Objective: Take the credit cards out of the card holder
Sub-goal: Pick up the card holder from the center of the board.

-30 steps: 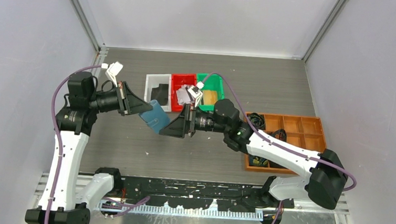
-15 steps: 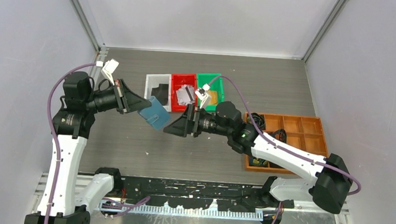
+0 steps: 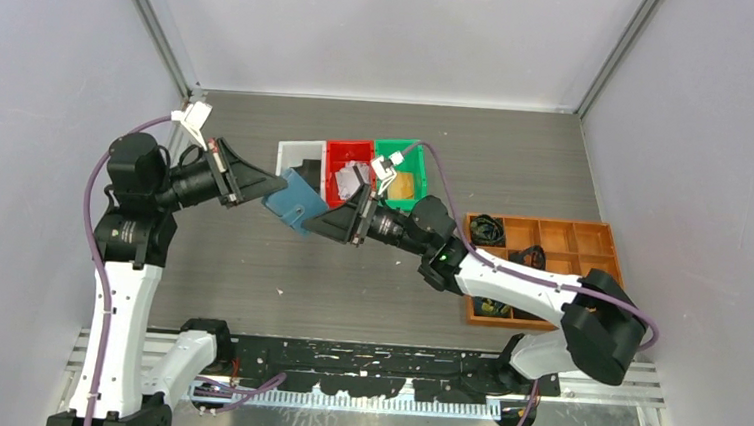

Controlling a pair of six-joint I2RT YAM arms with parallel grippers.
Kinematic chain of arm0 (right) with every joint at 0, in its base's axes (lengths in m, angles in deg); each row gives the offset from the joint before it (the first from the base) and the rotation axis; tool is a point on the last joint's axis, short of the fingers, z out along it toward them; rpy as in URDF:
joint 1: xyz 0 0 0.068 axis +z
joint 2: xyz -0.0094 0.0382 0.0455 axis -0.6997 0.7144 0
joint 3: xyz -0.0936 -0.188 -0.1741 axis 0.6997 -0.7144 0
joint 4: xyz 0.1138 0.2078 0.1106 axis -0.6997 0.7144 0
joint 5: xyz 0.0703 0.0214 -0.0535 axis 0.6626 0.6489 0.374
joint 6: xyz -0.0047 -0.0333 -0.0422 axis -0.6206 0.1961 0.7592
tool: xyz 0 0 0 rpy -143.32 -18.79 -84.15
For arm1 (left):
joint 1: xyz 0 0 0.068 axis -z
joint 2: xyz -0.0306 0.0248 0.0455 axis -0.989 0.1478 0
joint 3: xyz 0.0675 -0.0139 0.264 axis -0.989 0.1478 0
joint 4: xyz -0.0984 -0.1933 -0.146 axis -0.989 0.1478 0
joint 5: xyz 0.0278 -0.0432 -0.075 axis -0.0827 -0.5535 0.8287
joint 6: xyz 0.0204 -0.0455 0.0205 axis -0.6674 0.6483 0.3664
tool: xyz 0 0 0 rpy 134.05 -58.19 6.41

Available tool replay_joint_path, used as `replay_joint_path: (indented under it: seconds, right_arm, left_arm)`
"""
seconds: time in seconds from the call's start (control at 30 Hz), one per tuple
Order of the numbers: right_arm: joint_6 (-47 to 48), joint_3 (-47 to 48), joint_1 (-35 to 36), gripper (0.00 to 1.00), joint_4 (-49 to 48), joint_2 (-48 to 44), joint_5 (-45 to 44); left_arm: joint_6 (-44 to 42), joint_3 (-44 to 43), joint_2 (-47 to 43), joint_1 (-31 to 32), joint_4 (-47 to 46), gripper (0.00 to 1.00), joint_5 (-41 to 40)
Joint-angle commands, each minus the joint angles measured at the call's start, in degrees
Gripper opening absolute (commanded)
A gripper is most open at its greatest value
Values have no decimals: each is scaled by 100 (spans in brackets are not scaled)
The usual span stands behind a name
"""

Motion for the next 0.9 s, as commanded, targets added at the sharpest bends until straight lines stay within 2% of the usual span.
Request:
replay_joint_path:
  seconds: [0.0, 0.17, 0.23, 0.33, 0.47, 0.57, 0.7, 0.77, 0.87]
  right_arm:
    - [-561, 78, 7, 99, -1748, 210, -152]
    - [-1050, 191, 51, 99, -2564, 537, -258]
    - [-1262, 181, 52, 93, -2848, 550, -250]
    - [-1410, 107, 52, 78, -2960, 401, -277]
    - [-1250, 15, 45, 58, -2534, 18, -426]
    - [-858, 44, 34, 55, -1784, -335, -482]
    - [-487, 86, -29, 44, -807, -716, -719]
    - [-412, 95, -36, 42, -693, -797, -762]
    - [-410, 195, -41, 33, -660, -746, -633]
  left_arm:
    - [747, -332, -88, -4, -800, 0, 66]
    - [989, -206, -159, -4, -952, 0, -92]
    - [865, -172, -206, -1, -903, 0, -227]
    - [397, -169, -307, -4, -414, 0, -589]
    - [-105, 72, -509, -4, -106, 0, -865]
    - [-529, 205, -671, -4, 188, 0, -925]
    - [-985, 238, -868, -4, 609, 0, -1077]
    - [-984, 251, -915, -4, 649, 0, -1043]
    - [-930, 233, -919, -4, 591, 0, -1027]
